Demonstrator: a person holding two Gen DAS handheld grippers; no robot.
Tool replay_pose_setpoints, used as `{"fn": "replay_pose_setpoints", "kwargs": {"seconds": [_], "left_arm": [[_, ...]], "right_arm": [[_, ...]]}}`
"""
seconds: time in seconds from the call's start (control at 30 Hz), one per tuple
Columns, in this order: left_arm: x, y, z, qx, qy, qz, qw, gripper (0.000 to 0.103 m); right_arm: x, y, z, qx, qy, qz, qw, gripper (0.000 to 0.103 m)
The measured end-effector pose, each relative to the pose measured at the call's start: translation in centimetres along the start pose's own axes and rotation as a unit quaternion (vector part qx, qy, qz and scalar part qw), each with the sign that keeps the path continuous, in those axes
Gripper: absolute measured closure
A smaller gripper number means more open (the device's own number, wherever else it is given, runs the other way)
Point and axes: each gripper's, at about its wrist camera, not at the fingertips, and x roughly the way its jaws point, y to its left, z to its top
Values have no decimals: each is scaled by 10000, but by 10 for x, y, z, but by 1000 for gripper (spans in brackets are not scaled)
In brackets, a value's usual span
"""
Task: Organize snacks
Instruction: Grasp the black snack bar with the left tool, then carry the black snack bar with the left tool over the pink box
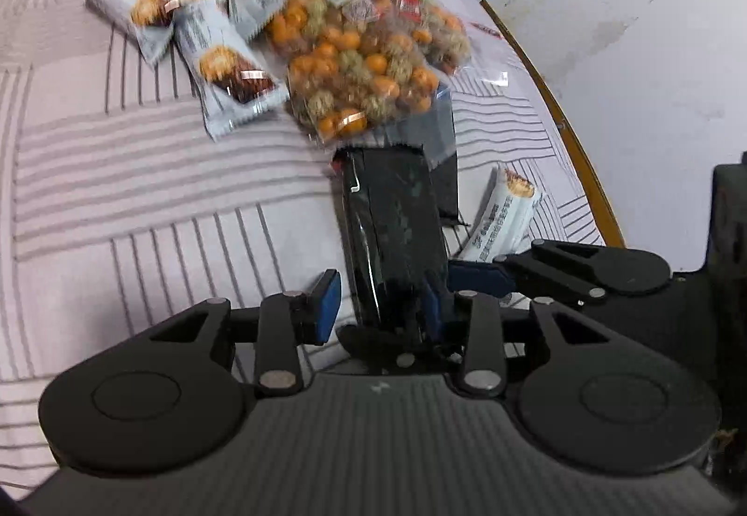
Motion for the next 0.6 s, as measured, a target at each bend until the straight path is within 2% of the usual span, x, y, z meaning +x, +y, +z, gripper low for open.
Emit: {"fn": "replay_pose_setpoints", "kwargs": {"seconds": [0.07, 0.2, 0.4, 0.6], "left_arm": [[1, 1, -1, -95, 32, -156, 9998, 68], [0, 1, -2, -172, 105, -194, 9996, 68], [-7, 0, -4, -254, 235, -90, 9994, 68], [-18, -1, -9, -444, 379, 121, 9982, 68]], "right_arm": [[-1, 3, -1, -98, -23, -30, 9999, 42], [-3, 5, 0, -191, 4, -40, 9998, 43], [-7, 9, 1, -247, 119, 135, 9995, 44], [-11, 13, -2, -213, 243, 490, 9983, 44]]}}
